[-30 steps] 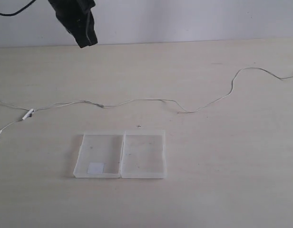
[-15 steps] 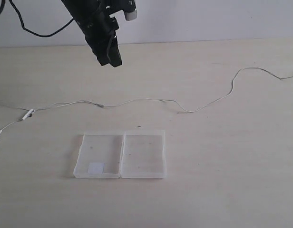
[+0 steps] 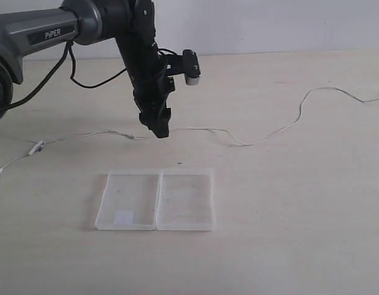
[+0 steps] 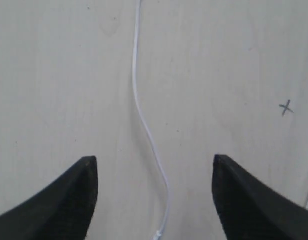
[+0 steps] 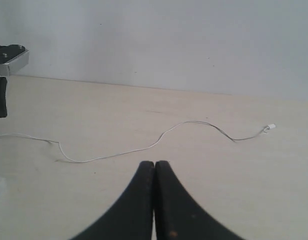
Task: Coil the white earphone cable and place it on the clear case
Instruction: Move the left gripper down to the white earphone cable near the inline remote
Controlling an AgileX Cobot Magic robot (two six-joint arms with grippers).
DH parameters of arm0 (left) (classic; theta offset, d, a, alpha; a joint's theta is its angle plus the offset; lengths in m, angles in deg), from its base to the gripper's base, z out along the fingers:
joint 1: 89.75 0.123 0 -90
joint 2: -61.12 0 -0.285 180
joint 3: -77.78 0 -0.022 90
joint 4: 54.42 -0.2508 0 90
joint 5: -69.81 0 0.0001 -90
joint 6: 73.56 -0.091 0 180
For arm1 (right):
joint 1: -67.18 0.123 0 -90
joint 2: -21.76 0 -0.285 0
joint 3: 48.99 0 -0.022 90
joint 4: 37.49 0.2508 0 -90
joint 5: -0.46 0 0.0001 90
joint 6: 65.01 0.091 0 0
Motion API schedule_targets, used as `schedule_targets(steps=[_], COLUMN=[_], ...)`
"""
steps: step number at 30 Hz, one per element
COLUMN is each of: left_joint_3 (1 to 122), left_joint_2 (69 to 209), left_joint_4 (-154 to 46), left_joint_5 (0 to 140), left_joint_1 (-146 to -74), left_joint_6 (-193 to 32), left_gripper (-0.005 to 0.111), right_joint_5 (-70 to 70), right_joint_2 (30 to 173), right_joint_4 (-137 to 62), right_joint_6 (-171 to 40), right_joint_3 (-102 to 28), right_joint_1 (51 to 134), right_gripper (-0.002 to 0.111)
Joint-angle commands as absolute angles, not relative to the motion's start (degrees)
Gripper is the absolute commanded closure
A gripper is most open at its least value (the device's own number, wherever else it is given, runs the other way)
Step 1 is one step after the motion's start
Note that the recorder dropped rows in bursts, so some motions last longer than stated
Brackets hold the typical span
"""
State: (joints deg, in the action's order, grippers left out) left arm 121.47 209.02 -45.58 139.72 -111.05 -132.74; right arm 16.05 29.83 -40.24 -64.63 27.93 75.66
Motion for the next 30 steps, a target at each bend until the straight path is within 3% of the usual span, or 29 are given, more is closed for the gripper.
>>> schedule_targets(steps=[1,30], left_joint_3=[121.8,117.0], left_joint_2=[209.1,209.5], left_joint_4=[-46.0,-48.3], left_joint_5=[139.8,139.8], left_joint_1=[-110.8,-110.3], left_joint_6=[-131.4,-131.4], left_gripper=[0.043,0.044], right_joint_5=[15.5,15.5], right_joint_2=[29.5,29.5], right_joint_4=[-40.3,-40.3], right_joint_6=[-65.0,-65.0], right_joint_3=[28.2,28.2], right_joint_1=[76.5,76.5], right_gripper=[0.108,0.108])
